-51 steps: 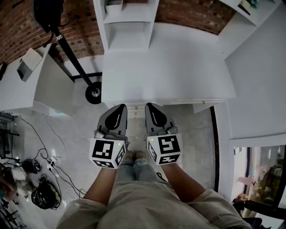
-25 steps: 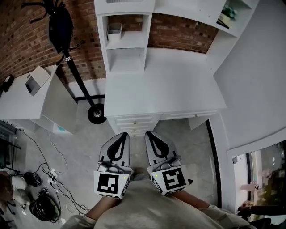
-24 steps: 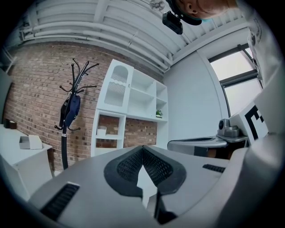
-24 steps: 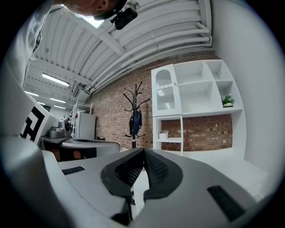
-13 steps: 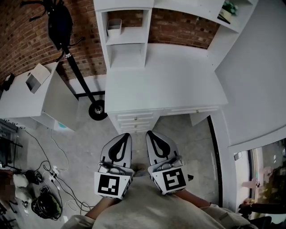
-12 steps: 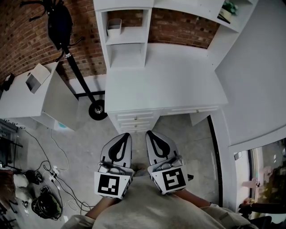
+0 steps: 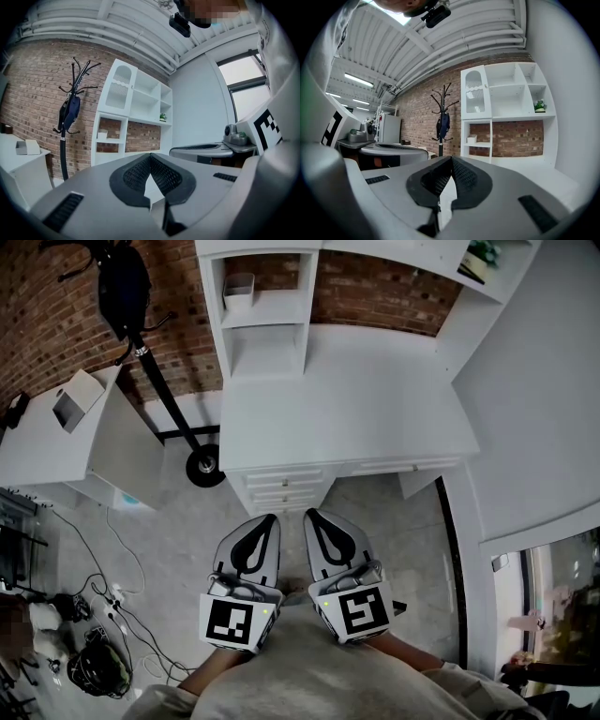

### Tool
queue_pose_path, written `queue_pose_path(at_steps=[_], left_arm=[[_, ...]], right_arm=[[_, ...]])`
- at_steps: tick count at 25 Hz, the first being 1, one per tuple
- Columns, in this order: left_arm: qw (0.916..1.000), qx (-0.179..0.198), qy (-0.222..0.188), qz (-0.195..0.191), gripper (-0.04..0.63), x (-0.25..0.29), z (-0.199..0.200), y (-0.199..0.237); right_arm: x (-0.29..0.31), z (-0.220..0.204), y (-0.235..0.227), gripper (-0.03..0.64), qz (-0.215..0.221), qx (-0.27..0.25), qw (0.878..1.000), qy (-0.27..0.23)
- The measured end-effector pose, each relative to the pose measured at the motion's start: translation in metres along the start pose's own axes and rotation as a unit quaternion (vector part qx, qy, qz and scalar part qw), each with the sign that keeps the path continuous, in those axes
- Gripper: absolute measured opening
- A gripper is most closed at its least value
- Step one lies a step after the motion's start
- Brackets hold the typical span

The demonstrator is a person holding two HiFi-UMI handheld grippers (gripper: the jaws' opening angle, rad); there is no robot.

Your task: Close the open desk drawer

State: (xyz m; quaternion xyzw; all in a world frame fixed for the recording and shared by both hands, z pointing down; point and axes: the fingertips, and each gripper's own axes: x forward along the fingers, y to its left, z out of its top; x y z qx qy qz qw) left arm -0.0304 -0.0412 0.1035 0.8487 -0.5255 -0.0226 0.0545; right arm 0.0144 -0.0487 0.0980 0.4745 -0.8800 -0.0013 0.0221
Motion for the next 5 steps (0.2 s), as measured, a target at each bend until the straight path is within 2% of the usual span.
queue_pose_path(at_steps=[2, 5], left_arm=[[0.9999, 0.007, 0.007, -0.004, 0.017, 0.001, -0.002, 0.0], [0.9985, 0.036, 0.04, -0.015, 0.017, -0.001, -0.01, 0.002]], right_arm=[[0.001, 0.0, 0.0, 0.029, 0.0, 0.001, 1.0, 0.001], [0.004, 0.0, 0.001, 0.029, 0.0, 0.002, 1.0, 0.002]])
